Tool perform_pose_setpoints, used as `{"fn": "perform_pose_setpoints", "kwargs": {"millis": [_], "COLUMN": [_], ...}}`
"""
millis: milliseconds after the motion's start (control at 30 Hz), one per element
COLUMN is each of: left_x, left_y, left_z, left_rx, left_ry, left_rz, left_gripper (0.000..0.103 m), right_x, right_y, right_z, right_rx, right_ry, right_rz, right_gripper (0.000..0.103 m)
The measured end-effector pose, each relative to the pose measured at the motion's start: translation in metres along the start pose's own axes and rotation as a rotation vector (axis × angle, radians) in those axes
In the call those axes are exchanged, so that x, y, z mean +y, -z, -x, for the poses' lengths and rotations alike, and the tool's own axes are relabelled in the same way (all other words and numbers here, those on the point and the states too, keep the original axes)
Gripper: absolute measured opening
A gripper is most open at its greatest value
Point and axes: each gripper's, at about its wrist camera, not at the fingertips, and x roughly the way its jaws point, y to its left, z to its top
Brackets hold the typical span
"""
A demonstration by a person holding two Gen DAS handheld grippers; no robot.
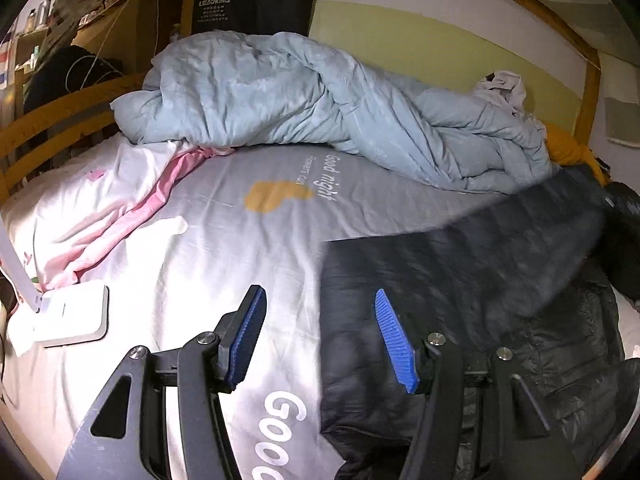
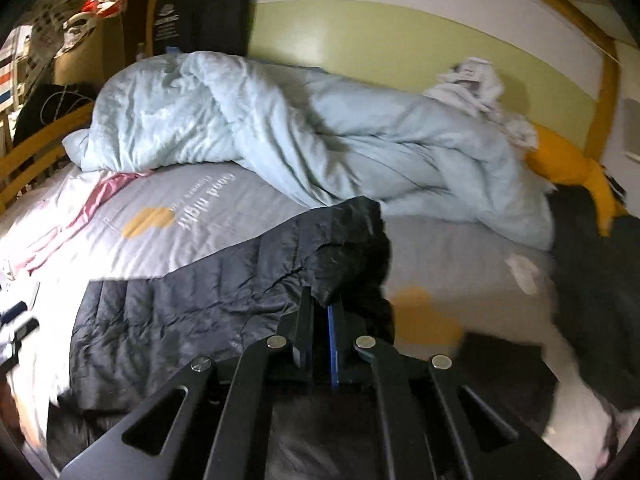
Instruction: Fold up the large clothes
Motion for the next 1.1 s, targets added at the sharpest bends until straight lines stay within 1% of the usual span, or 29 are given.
{"fn": "perform_pose_setpoints", "kwargs": {"millis": [67,133,233,267,367,433,567,600,667,733,767,833,900,933,967,1000,1033,1067,1100], "left_x": [-0.002,-0.004,-0.014,-0.018,-0.033,-0.044,-0.059,-0.060,-0.058,-0.054,-0.053,-0.055,-0.058,-0.060,-0.061,-0.063,-0.064,-0.066,-0.066], "left_y": [0.001,0.004,0.009,0.014,0.028,0.034,0.041,0.042,0.044,0.046,0.047,0.049,0.051,0.052,0.054,0.055,0.057,0.058,0.058], "left_z": [-0.005,-0.010,-0.021,-0.024,-0.041,-0.050,-0.058,-0.061,-0.066,-0.071,-0.072,-0.073,-0.075,-0.076,-0.078,-0.079,-0.081,-0.083,-0.084], "left_rx": [0.018,0.041,0.079,0.097,0.187,0.214,0.203,0.209,0.245,0.285,0.294,0.294,0.292,0.297,0.305,0.313,0.320,0.324,0.326], "left_ry": [0.008,0.028,0.060,0.075,0.121,0.107,0.036,0.032,0.052,0.086,0.092,0.077,0.058,0.057,0.061,0.063,0.060,0.056,0.052], "left_rz": [0.001,-0.004,-0.022,-0.022,-0.033,-0.060,-0.136,-0.139,-0.113,-0.073,-0.069,-0.087,-0.114,-0.122,-0.127,-0.132,-0.137,-0.144,-0.148], "left_gripper": [0.056,0.056,0.056,0.056,0.056,0.056,0.056,0.056,0.056,0.056,0.056,0.056,0.056,0.056,0.056,0.056,0.056,0.056,0.056], "right_x": [-0.016,-0.034,-0.052,-0.058,-0.070,-0.075,-0.092,-0.098,-0.107,-0.116,-0.120,-0.125,-0.128,-0.129,-0.130,-0.131,-0.132,-0.134,-0.137], "right_y": [0.021,0.043,0.070,0.082,0.108,0.121,0.147,0.153,0.166,0.177,0.180,0.187,0.192,0.192,0.192,0.192,0.191,0.190,0.190], "right_z": [0.018,0.029,0.032,0.032,0.027,0.023,0.013,0.010,0.003,-0.003,-0.006,-0.010,-0.008,-0.006,-0.003,0.001,0.006,0.015,0.022], "right_rx": [0.025,0.045,0.083,0.099,0.140,0.163,0.203,0.218,0.253,0.283,0.298,0.314,0.307,0.301,0.291,0.276,0.250,0.200,0.171], "right_ry": [0.039,0.055,0.079,0.086,0.118,0.134,0.143,0.151,0.151,0.122,0.106,0.085,0.086,0.105,0.129,0.151,0.170,0.180,0.174], "right_rz": [-0.005,-0.030,-0.068,-0.077,-0.086,-0.091,-0.127,-0.142,-0.175,-0.213,-0.229,-0.250,-0.254,-0.251,-0.246,-0.241,-0.239,-0.243,-0.251], "right_gripper": [0.006,0.006,0.006,0.006,0.006,0.006,0.006,0.006,0.006,0.006,0.007,0.009,0.018,0.031,0.050,0.060,0.073,0.075,0.075]}}
